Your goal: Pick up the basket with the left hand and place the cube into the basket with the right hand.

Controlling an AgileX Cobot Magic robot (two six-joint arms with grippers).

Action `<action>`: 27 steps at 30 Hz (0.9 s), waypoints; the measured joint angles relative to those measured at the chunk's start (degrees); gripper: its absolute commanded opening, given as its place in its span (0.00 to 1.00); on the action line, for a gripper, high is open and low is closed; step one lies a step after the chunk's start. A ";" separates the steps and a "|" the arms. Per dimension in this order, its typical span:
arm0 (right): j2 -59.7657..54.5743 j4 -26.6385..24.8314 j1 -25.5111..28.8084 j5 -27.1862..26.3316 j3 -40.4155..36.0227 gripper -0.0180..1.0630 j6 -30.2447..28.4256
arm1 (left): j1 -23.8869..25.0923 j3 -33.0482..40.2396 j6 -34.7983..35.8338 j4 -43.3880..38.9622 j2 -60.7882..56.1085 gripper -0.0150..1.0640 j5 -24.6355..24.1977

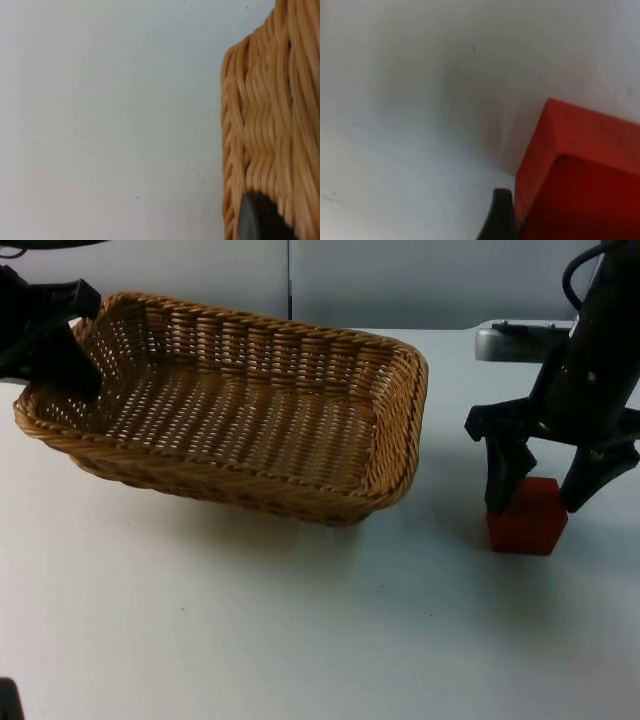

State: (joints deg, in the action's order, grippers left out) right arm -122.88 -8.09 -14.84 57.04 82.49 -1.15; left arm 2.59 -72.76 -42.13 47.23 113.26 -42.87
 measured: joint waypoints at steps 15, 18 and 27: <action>0.12 6.99 0.11 0.75 12.46 0.01 -0.04 | 0.00 0.00 0.00 0.13 0.00 0.01 0.00; 1.03 -13.13 -0.30 5.90 22.35 0.01 -11.04 | 0.00 0.00 -1.00 1.24 0.00 0.01 0.00; 1.23 -27.30 -9.02 8.72 27.88 0.03 -20.54 | 0.00 0.00 -2.54 4.04 0.00 0.01 -0.11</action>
State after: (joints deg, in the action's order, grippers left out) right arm -121.65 -35.40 -23.86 65.76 110.37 -21.68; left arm 2.59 -72.76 -44.67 51.28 113.26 -42.97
